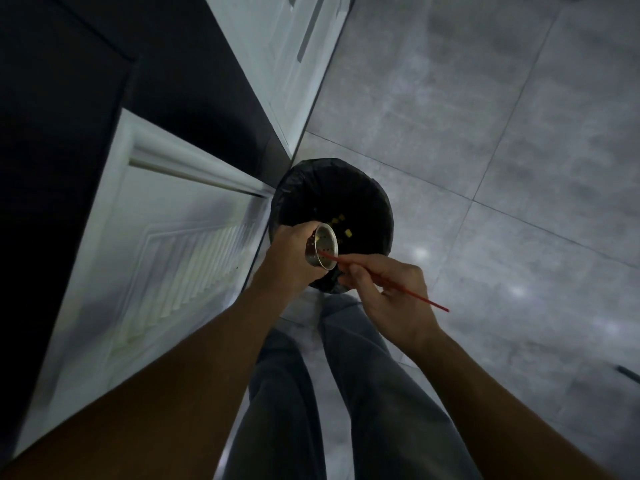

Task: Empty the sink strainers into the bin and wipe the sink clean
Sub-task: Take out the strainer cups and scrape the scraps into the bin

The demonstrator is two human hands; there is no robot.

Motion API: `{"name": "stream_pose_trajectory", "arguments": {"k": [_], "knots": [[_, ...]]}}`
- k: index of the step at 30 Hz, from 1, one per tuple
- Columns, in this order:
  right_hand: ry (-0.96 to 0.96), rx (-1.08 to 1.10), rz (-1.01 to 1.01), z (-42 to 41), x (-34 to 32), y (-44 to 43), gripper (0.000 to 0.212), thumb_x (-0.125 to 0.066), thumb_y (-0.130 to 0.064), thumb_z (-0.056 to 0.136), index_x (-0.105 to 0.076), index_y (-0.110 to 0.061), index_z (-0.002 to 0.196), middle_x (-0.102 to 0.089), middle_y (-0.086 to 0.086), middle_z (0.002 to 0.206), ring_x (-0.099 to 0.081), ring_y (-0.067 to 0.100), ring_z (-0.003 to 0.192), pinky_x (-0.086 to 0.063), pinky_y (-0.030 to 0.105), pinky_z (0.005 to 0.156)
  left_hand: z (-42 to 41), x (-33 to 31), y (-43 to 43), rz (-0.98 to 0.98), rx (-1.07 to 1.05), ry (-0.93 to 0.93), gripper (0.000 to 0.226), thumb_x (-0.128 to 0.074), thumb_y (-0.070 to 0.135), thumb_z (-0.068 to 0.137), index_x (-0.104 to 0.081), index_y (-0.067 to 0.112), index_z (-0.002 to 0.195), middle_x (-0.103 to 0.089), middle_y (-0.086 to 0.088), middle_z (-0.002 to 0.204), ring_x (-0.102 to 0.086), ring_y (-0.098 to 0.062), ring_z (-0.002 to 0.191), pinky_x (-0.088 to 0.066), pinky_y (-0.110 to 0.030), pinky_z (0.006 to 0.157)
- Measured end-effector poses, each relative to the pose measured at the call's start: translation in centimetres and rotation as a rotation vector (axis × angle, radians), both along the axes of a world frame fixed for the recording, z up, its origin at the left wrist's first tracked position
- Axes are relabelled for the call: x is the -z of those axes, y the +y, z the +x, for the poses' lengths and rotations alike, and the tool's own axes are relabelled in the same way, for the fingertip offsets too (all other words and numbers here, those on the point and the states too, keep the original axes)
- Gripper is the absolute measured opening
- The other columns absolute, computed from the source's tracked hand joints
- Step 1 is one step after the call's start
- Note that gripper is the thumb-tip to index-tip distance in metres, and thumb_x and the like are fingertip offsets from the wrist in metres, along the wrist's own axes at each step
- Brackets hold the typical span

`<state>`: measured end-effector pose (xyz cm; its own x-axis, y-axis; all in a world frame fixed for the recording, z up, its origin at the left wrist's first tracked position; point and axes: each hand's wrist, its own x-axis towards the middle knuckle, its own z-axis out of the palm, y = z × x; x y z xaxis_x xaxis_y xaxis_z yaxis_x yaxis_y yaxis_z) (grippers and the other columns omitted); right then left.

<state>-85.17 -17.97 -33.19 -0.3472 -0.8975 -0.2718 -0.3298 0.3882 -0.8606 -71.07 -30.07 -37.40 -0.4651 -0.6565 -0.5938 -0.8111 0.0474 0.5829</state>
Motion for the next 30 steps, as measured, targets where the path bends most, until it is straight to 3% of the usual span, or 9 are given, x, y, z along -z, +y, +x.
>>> {"name": "stream_pose_trajectory", "arguments": {"k": [3, 5, 9, 15, 20, 25, 30], "knots": [[0.027, 0.021, 0.023, -0.3, 0.5, 0.0, 0.023, -0.057, -0.009, 0.1, -0.074, -0.018, 0.113, -0.072, -0.013, 0.099, -0.072, -0.001, 0.088, -0.058, 0.014, 0.08, 0.3, 0.0, -0.2, -0.016, -0.038, 0.008, 0.074, -0.091, 0.022, 0.067, -0.058, 0.024, 0.134, -0.056, -0.01, 0.129, -0.045, -0.008, 0.106, -0.04, -0.023, 0.085], [0.049, 0.043, 0.036, -0.5, 0.6, 0.3, 0.023, -0.058, -0.011, 0.099, -0.074, -0.02, 0.113, -0.071, -0.014, 0.098, -0.072, -0.002, 0.088, -0.056, 0.012, 0.08, 0.4, 0.1, -0.2, -0.021, -0.027, -0.006, 0.074, -0.091, 0.024, 0.066, -0.059, 0.026, 0.133, -0.054, -0.009, 0.126, -0.045, -0.01, 0.104, -0.039, -0.022, 0.083], [0.062, 0.132, 0.018, -1.0, 0.5, 0.9, 0.021, -0.057, -0.016, 0.099, -0.074, -0.015, 0.11, -0.075, -0.007, 0.099, -0.073, 0.0, 0.088, -0.057, 0.014, 0.081, 0.7, 0.5, -0.3, -0.049, -0.017, -0.027, 0.071, -0.09, 0.031, 0.066, -0.059, 0.03, 0.129, -0.051, -0.003, 0.117, -0.047, -0.012, 0.101, -0.037, -0.016, 0.076], [0.004, 0.025, -0.014, -0.5, 0.4, 0.2, 0.022, -0.057, -0.006, 0.099, -0.075, -0.012, 0.112, -0.076, -0.003, 0.099, -0.073, 0.002, 0.088, -0.061, 0.022, 0.08, 0.0, 0.6, -0.5, -0.061, 0.081, -0.015, 0.077, -0.088, 0.033, 0.07, -0.053, 0.022, 0.138, -0.057, -0.002, 0.129, -0.045, -0.017, 0.125, -0.046, -0.029, 0.095], [0.032, 0.057, -0.016, -0.6, 0.6, -0.8, 0.024, -0.059, -0.004, 0.098, -0.074, -0.017, 0.112, -0.074, -0.008, 0.099, -0.073, 0.0, 0.087, -0.059, 0.017, 0.081, -0.2, 0.4, -1.4, -0.081, 0.098, -0.012, 0.075, -0.087, 0.031, 0.071, -0.056, 0.019, 0.138, -0.058, -0.003, 0.127, -0.044, -0.018, 0.123, -0.041, -0.025, 0.094], [0.104, 0.079, 0.0, -1.4, 0.4, 0.0, 0.021, -0.06, -0.007, 0.098, -0.074, -0.015, 0.112, -0.076, -0.003, 0.099, -0.073, 0.003, 0.088, -0.061, 0.022, 0.08, 0.0, 0.5, -1.6, -0.083, 0.088, -0.046, 0.077, -0.088, 0.028, 0.068, -0.056, 0.02, 0.137, -0.057, -0.003, 0.125, -0.044, -0.021, 0.123, -0.039, -0.025, 0.092], [0.078, 0.001, -0.046, -1.2, 0.5, -0.2, 0.022, -0.061, -0.005, 0.097, -0.074, -0.013, 0.112, -0.076, -0.004, 0.099, -0.073, 0.002, 0.088, -0.06, 0.02, 0.079, -0.8, 0.4, -1.6, -0.068, 0.098, -0.041, 0.076, -0.086, 0.029, 0.071, -0.054, 0.019, 0.139, -0.055, -0.003, 0.128, -0.042, -0.02, 0.126, -0.048, -0.038, 0.101]]}}
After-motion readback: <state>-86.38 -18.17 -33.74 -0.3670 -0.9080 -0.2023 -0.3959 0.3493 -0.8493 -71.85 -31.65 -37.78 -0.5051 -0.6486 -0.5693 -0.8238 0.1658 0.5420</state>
